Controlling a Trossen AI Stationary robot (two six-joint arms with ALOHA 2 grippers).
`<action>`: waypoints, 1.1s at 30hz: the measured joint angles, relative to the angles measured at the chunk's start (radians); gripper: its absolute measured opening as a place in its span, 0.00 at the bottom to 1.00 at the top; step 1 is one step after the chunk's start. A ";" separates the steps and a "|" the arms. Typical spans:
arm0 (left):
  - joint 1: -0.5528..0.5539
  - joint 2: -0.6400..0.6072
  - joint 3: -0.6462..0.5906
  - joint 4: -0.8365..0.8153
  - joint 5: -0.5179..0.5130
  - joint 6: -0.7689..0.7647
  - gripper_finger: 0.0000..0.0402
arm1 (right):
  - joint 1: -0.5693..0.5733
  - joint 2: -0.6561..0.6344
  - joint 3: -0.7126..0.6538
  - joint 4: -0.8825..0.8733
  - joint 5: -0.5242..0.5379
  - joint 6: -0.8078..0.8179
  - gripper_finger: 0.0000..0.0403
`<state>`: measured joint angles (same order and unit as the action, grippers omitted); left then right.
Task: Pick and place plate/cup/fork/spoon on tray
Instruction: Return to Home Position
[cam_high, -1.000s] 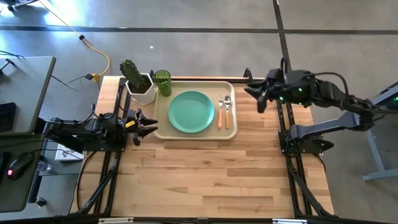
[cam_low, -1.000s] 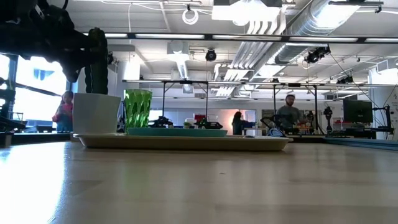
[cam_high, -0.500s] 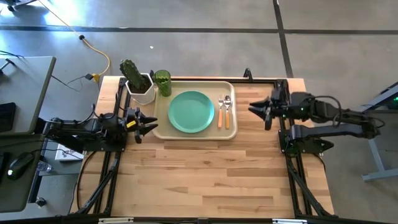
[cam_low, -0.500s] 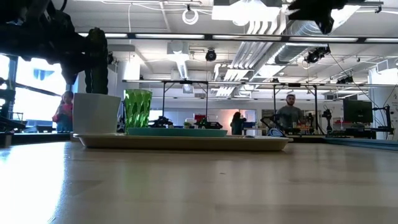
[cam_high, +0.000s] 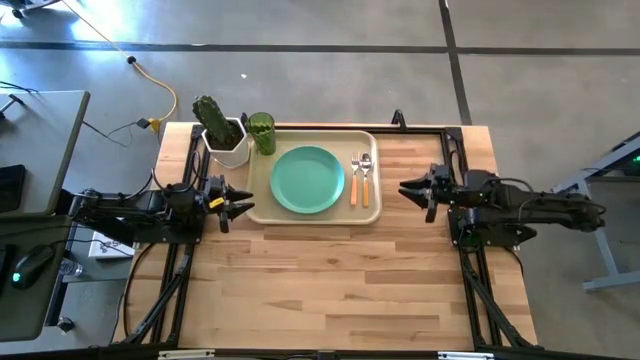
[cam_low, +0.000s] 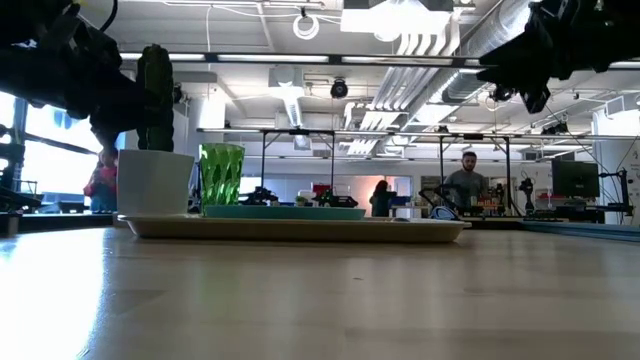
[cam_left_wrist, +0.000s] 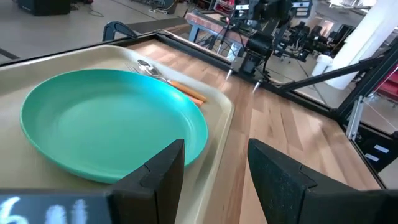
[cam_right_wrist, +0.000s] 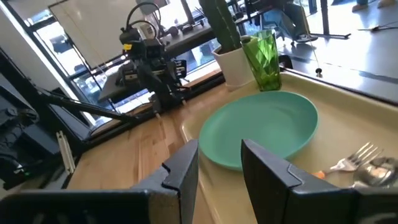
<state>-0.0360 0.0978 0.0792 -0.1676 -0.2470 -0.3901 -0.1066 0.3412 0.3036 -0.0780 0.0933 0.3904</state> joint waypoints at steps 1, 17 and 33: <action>0.000 0.000 0.000 -0.001 0.001 0.000 0.41 | 0.000 -0.013 -0.018 0.007 0.000 0.003 0.28; 0.000 0.000 0.000 0.003 0.001 0.079 0.41 | 0.000 -0.108 -0.213 0.167 -0.057 0.056 0.28; 0.000 0.000 0.000 0.061 0.001 0.270 0.41 | 0.000 -0.107 -0.236 0.079 -0.134 0.057 0.28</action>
<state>-0.0364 0.0978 0.0795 -0.1070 -0.2459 -0.1200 -0.1062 0.2340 0.0677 0.0009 -0.0410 0.4470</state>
